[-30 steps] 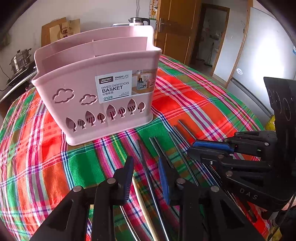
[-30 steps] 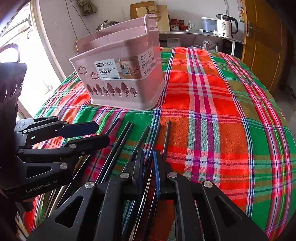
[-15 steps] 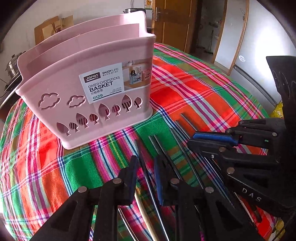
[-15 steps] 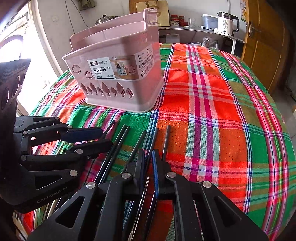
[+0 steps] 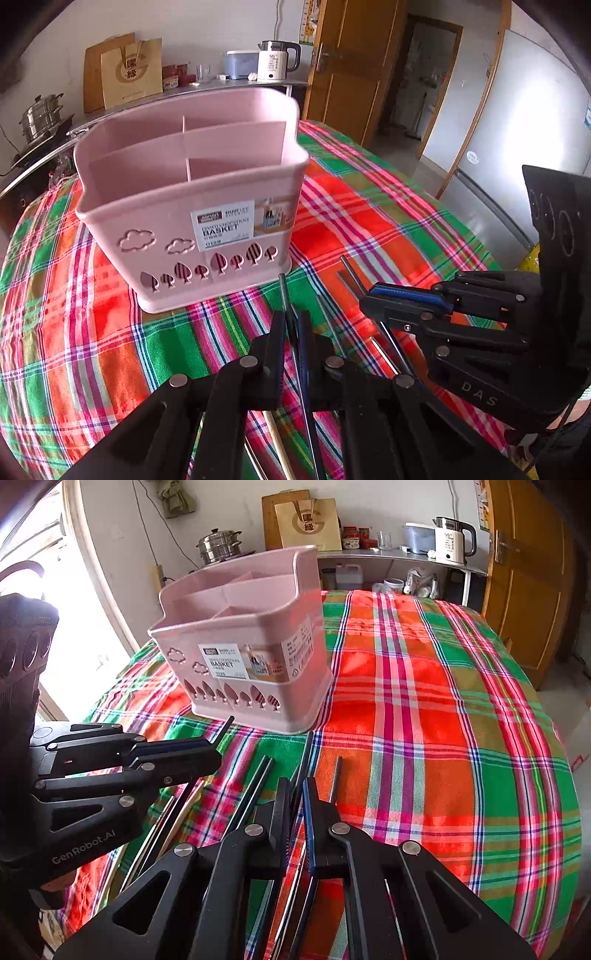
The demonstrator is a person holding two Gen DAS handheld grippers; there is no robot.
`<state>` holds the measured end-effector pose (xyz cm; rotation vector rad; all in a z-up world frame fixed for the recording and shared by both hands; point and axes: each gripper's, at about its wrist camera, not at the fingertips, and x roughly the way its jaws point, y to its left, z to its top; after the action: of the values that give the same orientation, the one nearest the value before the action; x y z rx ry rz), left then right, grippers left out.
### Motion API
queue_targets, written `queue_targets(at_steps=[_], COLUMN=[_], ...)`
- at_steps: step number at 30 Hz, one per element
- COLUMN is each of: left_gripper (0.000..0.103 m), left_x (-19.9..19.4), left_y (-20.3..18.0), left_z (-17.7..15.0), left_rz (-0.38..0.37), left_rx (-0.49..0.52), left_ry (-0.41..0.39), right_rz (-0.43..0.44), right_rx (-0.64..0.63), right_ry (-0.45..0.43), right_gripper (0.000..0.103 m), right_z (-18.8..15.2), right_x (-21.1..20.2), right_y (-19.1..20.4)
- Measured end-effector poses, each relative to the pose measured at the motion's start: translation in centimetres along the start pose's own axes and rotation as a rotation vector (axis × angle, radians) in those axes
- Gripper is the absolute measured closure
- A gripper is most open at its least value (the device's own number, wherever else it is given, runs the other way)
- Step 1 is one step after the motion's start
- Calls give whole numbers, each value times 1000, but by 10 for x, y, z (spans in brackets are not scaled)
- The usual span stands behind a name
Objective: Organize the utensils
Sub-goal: 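Lift the held chopsticks with both tools and carry them over the pink basket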
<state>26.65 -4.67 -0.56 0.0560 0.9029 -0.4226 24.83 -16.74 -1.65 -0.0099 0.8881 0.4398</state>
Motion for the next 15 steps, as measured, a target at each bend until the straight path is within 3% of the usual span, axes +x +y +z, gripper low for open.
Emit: queue_targets(at_steps=[15], left_gripper=[99], left_x=[-128], left_y=[-9], left_z=[16], left_rz=[-7], left_rx=[16], left_ry=[-223], right_rz=[28], right_rx=[-43], right_ry=[-246], right_gripper=[98], right_z=[19], right_x=[-105], right_y=[25])
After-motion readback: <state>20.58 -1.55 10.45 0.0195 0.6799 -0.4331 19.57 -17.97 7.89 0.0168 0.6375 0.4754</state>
